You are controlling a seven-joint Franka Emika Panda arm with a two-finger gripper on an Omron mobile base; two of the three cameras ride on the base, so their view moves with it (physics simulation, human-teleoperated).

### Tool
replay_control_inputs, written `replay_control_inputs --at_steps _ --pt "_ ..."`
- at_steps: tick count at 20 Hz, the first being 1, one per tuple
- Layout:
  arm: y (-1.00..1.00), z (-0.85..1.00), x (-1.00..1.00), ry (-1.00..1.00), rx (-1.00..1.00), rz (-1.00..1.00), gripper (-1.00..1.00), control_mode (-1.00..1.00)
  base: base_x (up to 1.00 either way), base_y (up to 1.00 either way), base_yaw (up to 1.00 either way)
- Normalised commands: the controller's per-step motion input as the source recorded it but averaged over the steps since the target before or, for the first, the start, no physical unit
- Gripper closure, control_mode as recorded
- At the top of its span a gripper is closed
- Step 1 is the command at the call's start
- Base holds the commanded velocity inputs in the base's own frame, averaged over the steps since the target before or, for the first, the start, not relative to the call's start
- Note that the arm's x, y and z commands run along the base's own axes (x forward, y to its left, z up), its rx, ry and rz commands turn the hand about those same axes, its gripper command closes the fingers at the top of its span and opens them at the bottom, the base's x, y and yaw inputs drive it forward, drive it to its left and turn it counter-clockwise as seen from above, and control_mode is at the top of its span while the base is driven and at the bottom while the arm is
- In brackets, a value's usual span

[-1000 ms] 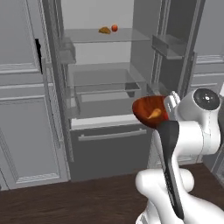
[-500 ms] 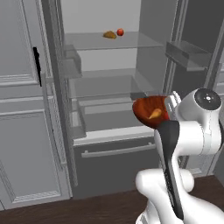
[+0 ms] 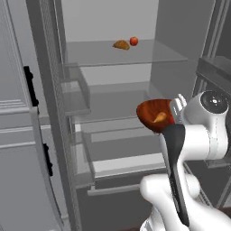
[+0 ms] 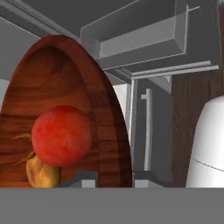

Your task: Pick the chicken drumstick and tomato from their plates and place them in the bowl. Then put the bowl in the fridge.

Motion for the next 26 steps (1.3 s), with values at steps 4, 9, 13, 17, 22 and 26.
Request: replay_control_inputs --at_steps 4,9,13,17,22,26 --pt "0.0 0.0 0.0 0.0 0.0 0.0 1.0 1.0 0.76 0.1 0.0" --pt "0.0 0.0 0.0 0.0 0.0 0.0 1.0 1.0 0.61 0.24 -0.01" --pt "0.0 0.0 0.0 0.0 0.0 0.0 1.0 1.0 0.55 0.23 0.0" --pt "0.0 0.0 0.0 0.0 0.0 0.0 1.0 1.0 0.49 0.21 0.0" --pt "0.17 -0.21 0.29 0.0 0.0 0.0 1.0 -1.0 0.08 0.04 0.0" --pt "0.25 -0.52 0.21 0.02 0.0 0.0 1.0 -1.0 0.0 0.0 0.0"
